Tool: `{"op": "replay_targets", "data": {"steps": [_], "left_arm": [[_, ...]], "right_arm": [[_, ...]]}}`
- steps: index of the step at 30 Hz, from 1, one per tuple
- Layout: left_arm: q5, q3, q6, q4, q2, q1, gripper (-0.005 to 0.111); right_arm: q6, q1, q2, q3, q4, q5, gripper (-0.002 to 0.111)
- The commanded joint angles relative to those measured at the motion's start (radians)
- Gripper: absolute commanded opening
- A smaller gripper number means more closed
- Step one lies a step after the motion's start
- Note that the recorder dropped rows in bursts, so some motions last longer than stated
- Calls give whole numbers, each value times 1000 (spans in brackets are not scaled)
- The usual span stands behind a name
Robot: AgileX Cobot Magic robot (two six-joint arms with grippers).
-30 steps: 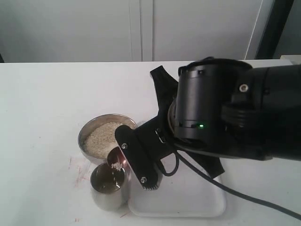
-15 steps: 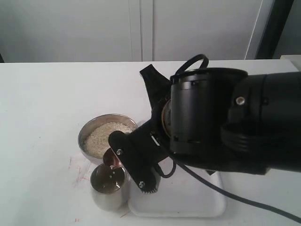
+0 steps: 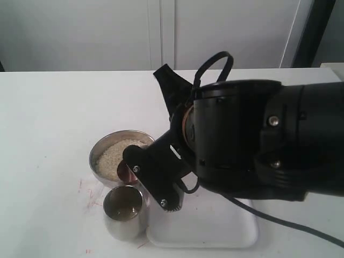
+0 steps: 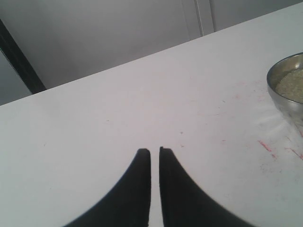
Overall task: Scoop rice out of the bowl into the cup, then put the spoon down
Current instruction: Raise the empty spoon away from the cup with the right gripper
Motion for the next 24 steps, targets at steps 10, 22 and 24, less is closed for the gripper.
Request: {"op": "replay_targets", "data": {"steps": [10, 22, 24], "left_arm": [[-6, -6, -1, -9, 1, -3, 14], [-6, -6, -1, -9, 1, -3, 14], [-6, -6, -1, -9, 1, -3, 14]], "right_arm": [[540, 54, -26, 0, -9, 152, 0], [1197, 112, -144, 0, 224, 320, 0], [1289, 112, -167, 0, 279, 320, 0]]}}
